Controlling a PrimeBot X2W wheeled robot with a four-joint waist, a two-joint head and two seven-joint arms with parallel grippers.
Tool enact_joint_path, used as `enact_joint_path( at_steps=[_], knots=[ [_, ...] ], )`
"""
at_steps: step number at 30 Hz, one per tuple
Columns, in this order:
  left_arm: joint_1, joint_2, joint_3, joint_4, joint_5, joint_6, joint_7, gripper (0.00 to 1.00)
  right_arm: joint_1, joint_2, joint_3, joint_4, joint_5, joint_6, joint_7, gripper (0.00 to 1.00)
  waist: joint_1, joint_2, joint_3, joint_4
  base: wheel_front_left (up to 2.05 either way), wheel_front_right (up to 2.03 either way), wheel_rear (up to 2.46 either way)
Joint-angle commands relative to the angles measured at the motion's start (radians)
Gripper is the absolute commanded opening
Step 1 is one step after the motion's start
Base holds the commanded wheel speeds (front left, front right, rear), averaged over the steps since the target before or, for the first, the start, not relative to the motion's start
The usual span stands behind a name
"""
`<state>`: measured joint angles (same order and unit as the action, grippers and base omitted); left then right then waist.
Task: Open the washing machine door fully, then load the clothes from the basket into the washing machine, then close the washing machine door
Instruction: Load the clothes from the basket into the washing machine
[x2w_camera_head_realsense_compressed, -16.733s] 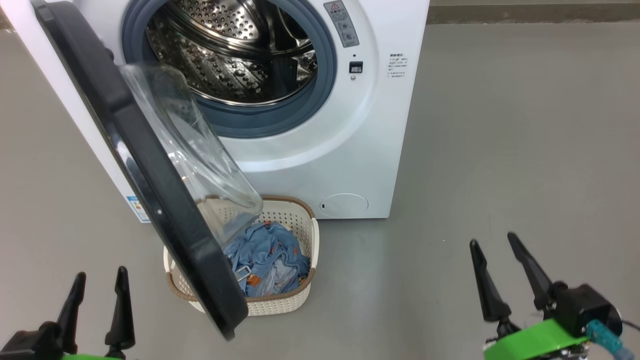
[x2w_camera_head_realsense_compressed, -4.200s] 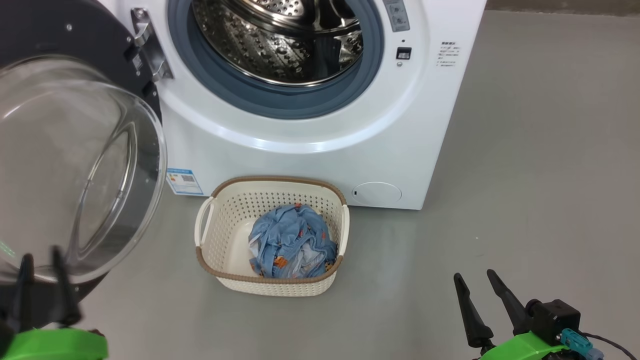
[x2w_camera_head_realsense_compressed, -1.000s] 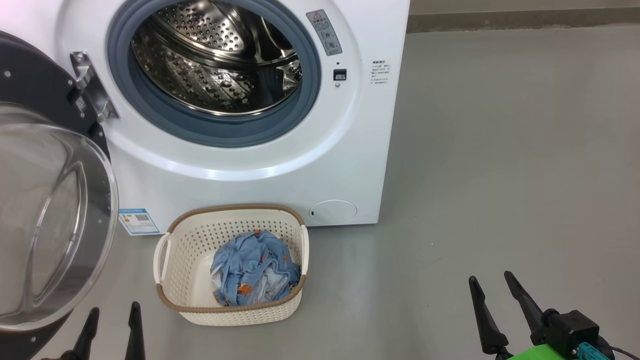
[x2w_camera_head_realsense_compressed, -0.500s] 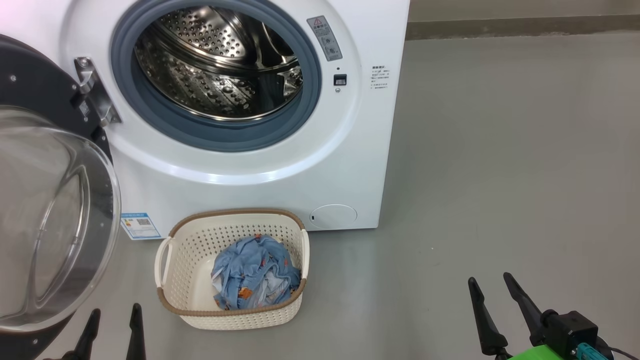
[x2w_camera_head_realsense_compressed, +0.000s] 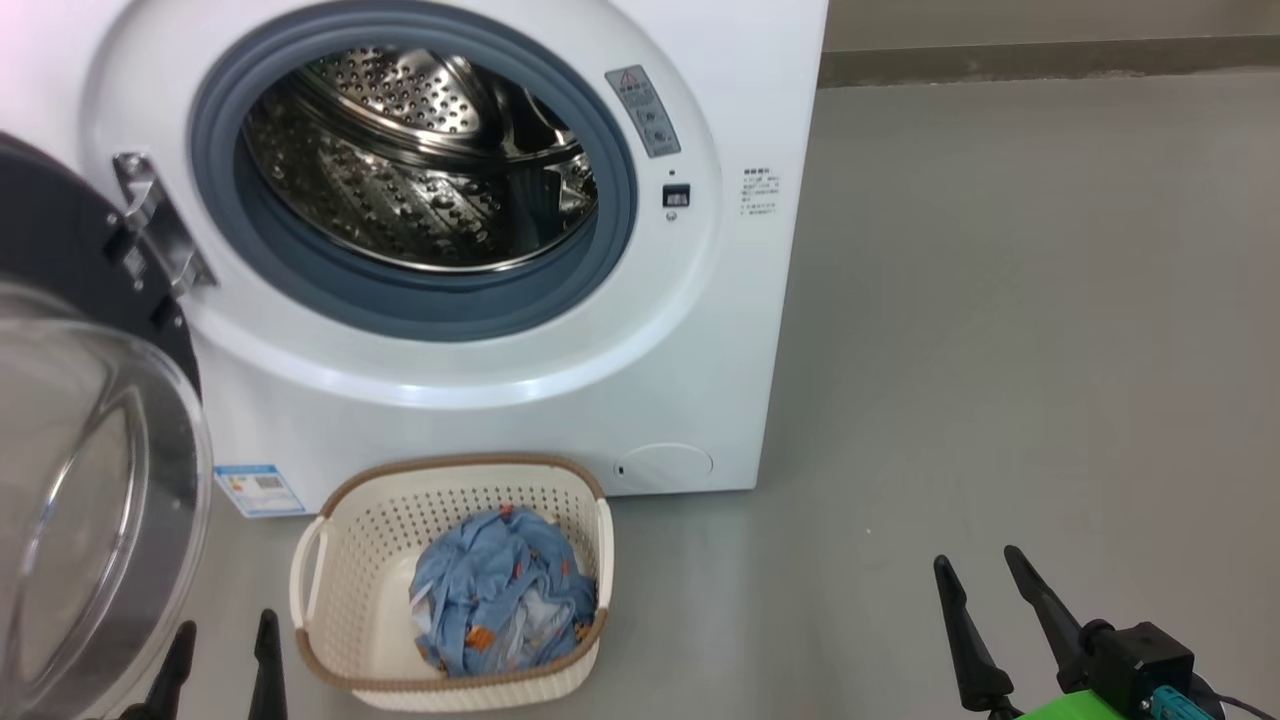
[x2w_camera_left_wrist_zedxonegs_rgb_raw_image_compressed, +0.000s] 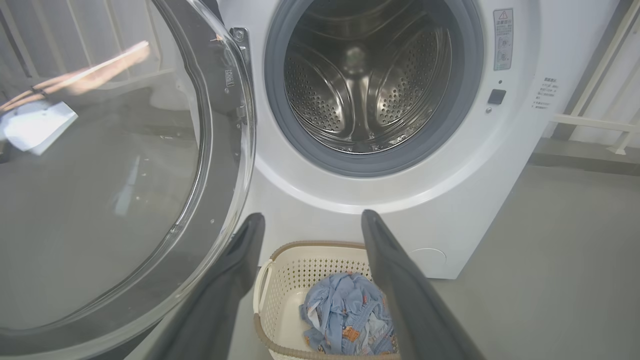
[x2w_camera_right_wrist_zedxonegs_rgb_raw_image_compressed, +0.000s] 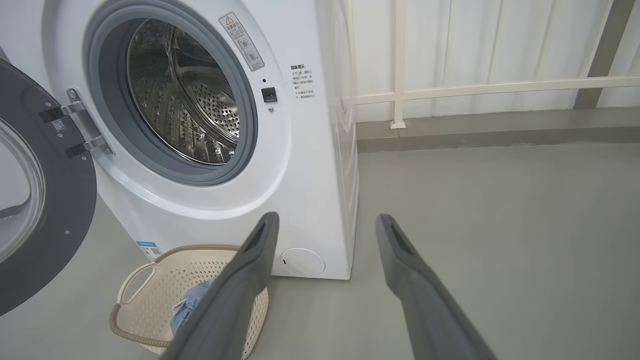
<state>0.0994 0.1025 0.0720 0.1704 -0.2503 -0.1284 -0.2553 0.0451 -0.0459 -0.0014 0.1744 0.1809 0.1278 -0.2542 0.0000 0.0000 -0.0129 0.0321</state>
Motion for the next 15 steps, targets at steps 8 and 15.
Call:
enact_joint_path(
  at_steps=[8,15],
  knots=[
    [-0.045,0.005,0.064,-0.030,0.019,0.001,-0.006,1.00,-0.026,-0.004,0.027,-0.025,0.006,0.003,-0.008,1.00,0.0000,0.0000,0.014,-0.003,1.70,-1.70,0.00],
    [-0.045,-0.001,0.061,-0.025,0.017,-0.001,-0.006,1.00,-0.027,-0.004,0.028,-0.021,0.009,0.003,-0.008,1.00,0.0000,0.0000,0.028,-0.002,0.54,-0.54,0.00]
  ],
)
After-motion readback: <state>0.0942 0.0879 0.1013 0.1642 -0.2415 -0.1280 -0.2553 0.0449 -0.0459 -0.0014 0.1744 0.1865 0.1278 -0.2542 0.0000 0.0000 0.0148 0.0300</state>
